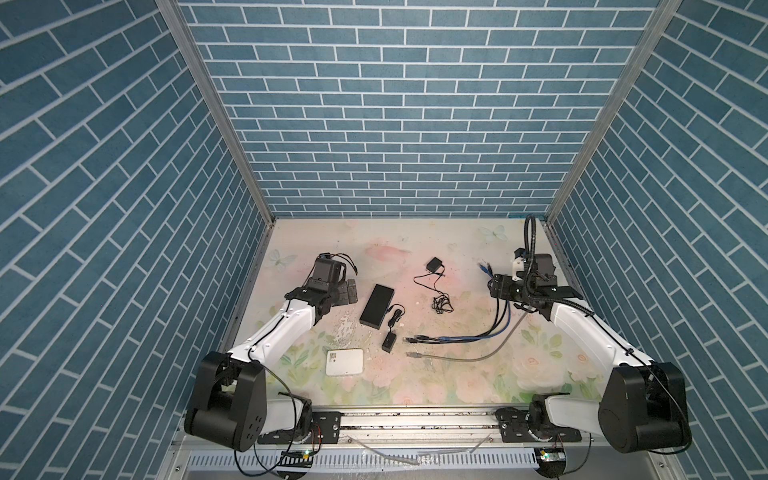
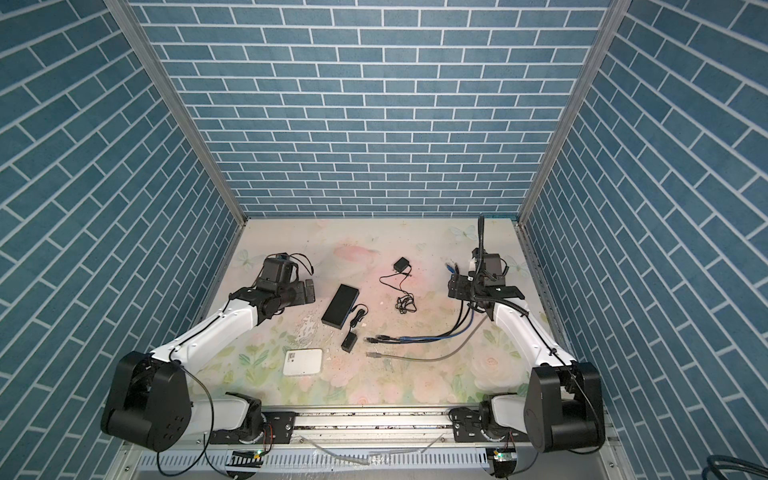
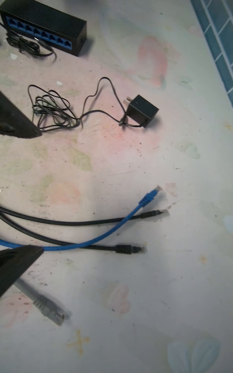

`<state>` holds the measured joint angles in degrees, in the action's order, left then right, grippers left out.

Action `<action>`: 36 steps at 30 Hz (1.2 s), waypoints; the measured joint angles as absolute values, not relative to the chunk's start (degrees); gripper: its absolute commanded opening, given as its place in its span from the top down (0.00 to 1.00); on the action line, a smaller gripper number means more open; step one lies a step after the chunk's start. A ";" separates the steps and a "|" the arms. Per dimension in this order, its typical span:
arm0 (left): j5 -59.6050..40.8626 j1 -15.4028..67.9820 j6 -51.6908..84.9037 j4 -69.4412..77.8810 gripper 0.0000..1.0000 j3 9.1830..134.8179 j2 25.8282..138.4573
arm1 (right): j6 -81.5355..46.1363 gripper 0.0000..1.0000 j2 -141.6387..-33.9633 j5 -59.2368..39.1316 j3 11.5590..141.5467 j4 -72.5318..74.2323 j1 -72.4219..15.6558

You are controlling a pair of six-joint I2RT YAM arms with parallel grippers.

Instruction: Insert the plug into the switch port

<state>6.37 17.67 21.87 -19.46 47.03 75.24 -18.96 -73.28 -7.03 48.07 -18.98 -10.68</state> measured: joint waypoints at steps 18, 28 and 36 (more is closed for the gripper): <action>0.99 24.86 31.55 -18.39 0.00 45.25 72.14 | -23.57 0.32 -83.53 -11.20 54.06 -16.34 -25.32; 6.81 30.68 31.33 -25.10 0.00 52.34 83.02 | -23.55 0.32 -86.17 -14.81 54.04 -10.02 -29.39; 10.52 35.48 29.32 -30.22 0.00 56.60 87.66 | -23.53 0.32 -87.94 -15.03 54.43 -8.32 -29.52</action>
<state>10.52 35.48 29.32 -30.22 56.60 87.66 -23.53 -87.94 -15.03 54.43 -8.32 -29.52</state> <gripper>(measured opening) 0.995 0.685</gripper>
